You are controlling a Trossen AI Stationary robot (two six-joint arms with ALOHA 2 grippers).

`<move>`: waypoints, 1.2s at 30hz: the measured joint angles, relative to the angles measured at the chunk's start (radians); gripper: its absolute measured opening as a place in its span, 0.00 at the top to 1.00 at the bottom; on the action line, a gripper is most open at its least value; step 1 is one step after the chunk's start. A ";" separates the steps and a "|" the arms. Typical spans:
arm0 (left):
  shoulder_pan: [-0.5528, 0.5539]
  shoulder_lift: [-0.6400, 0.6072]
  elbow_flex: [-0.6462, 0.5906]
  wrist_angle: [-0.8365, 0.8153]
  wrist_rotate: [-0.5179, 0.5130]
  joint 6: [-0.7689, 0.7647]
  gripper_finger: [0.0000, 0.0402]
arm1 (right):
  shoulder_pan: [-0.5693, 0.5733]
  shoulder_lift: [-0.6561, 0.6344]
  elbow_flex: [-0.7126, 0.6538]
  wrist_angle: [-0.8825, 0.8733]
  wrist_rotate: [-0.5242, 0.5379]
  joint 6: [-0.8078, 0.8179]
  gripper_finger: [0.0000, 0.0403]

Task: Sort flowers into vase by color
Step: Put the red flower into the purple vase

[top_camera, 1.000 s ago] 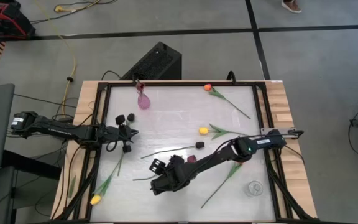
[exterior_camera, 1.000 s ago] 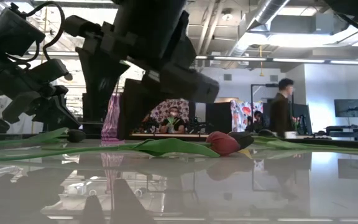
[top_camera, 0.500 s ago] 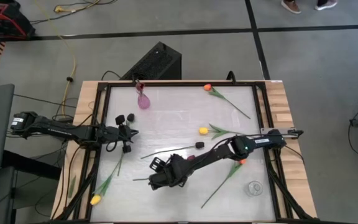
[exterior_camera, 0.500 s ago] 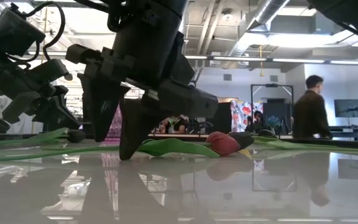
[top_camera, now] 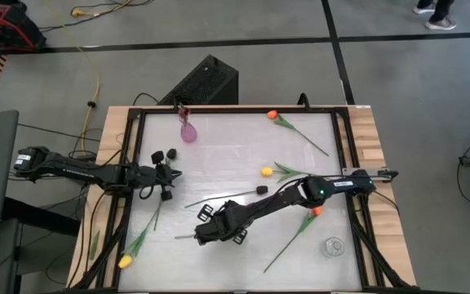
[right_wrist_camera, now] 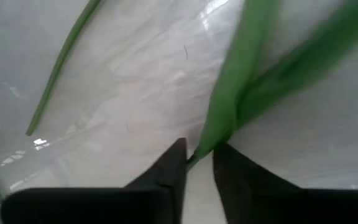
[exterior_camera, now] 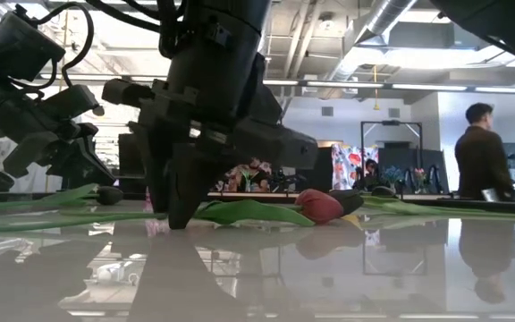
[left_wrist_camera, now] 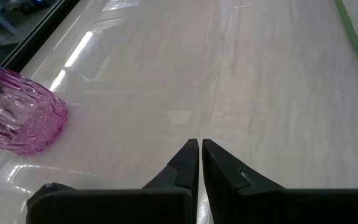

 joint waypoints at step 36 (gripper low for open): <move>0.000 0.000 0.000 0.000 0.000 0.000 0.97 | -0.123 -0.478 0.019 0.122 0.705 -1.568 0.95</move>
